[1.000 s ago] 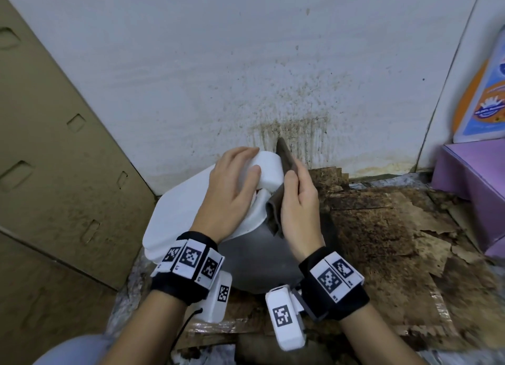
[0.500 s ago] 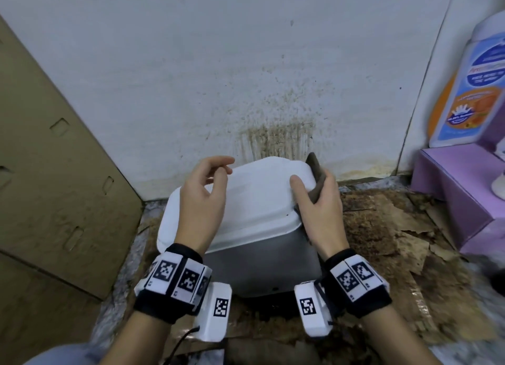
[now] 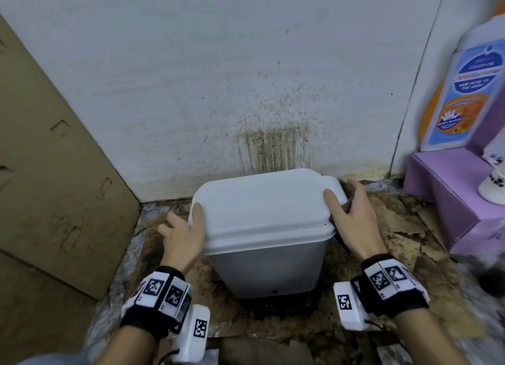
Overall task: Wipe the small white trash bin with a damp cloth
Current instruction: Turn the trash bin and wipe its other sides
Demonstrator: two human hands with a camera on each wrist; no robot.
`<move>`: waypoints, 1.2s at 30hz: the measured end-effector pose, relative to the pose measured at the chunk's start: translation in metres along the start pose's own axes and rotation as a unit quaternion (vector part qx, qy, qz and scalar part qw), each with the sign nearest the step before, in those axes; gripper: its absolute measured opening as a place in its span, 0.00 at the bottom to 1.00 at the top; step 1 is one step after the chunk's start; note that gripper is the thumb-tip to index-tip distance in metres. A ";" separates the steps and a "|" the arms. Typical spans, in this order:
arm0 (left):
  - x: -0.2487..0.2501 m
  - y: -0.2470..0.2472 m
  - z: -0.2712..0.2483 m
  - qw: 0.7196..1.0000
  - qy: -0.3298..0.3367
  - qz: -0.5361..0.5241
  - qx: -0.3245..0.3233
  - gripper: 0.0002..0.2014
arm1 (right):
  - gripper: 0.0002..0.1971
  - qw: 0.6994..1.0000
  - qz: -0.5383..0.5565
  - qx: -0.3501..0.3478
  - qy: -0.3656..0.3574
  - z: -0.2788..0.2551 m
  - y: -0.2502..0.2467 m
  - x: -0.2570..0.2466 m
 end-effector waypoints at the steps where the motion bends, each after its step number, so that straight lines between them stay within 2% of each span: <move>1: -0.003 0.004 0.001 1.000 -0.010 -0.017 -0.012 0.48 | 0.38 1.000 -0.007 -0.004 -0.006 -0.001 0.000 -0.001; 5: -0.005 0.013 0.008 0.998 0.019 -0.051 -0.033 0.56 | 0.39 1.000 -0.009 -0.014 -0.011 -0.002 -0.002 0.001; 7: -0.002 0.012 0.008 0.997 0.040 -0.053 -0.033 0.56 | 0.39 1.000 -0.003 -0.012 -0.008 -0.002 -0.004 0.002; 13: 0.007 0.006 0.021 0.994 0.076 -0.070 -0.043 0.52 | 0.38 0.998 0.036 0.049 0.005 -0.028 -0.003 0.002; 21: 0.038 0.011 0.048 0.983 0.142 -0.090 -0.075 0.39 | 0.45 0.978 0.134 0.152 0.053 -0.089 0.004 0.000; 29: 0.016 0.015 0.039 0.983 0.127 -0.121 -0.059 0.28 | 0.26 0.969 0.162 0.177 0.066 -0.095 -0.011 0.019; 34: 0.010 0.014 0.035 0.986 0.128 -0.109 -0.020 0.27 | 0.18 0.970 0.129 0.190 0.079 -0.073 -0.038 0.033; 36: 0.010 0.014 0.030 0.987 0.128 -0.099 0.007 0.31 | 0.17 0.971 0.094 0.205 0.075 -0.058 -0.053 0.036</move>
Point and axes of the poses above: each hand's wrist, its own z-axis towards the middle knuckle, its own y-axis out of the palm, x = y × z, the point moved 6 cm from there along z, towards the middle knuckle, and after that the axes turned 6 degrees about x, right-handed, at the moved point
